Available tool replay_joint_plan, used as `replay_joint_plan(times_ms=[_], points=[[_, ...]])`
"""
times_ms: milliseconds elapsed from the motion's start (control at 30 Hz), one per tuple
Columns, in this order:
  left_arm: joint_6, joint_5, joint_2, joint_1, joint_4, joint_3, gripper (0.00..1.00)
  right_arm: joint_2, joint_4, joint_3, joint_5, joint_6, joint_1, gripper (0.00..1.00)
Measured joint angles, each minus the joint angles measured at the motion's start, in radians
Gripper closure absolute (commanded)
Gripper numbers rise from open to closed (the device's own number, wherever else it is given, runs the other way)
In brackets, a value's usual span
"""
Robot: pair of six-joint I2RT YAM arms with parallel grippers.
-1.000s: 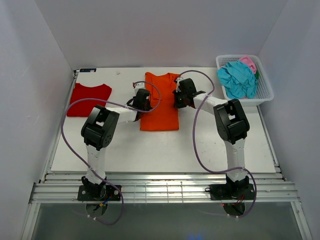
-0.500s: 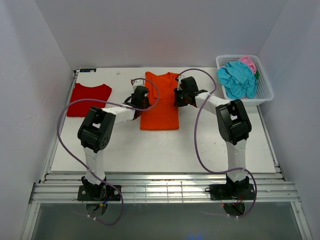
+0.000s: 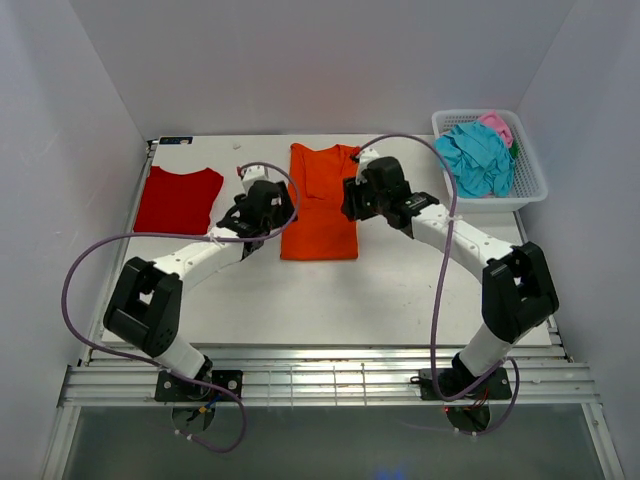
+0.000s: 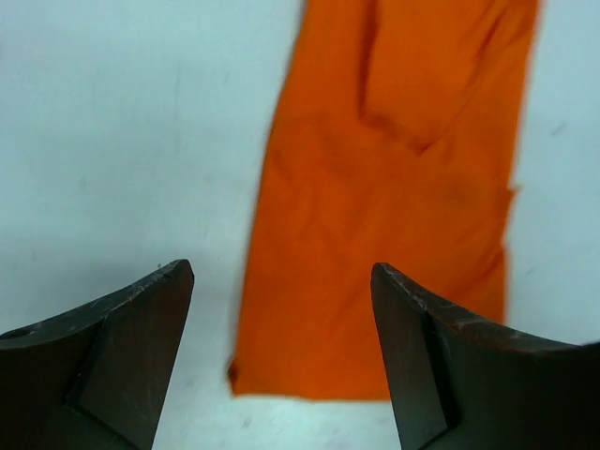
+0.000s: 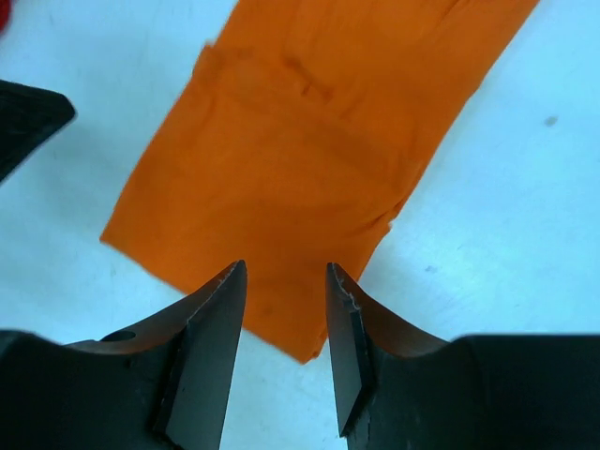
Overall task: Fold and stack the t-shirts
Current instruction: Fold the folded rectangular tshirt in 1/3 of the way, then grab one side of the 2/3 rectangular tshirt with both arms
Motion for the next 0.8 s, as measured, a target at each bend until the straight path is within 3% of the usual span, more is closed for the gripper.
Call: replay_joint_plan(times_ms=[233, 367, 800], points=[[-0.065, 0.059, 0.073, -0.022, -0.125, -0.220, 0.13, 0.058, -0.053, -0.191, 0.051, 0.038, 0.101, 0.47], [-0.072, 0.070, 0.071, -0.023, -0.105, -0.226, 0.12, 0.066, -0.072, -0.236, 0.085, 0.067, 0.125, 0.42], [-0.072, 0.125, 0.058, -0.023, -0.045, -0.244, 0.07, 0.061, -0.045, -0.266, 0.148, 0.090, 0.130, 0.40]])
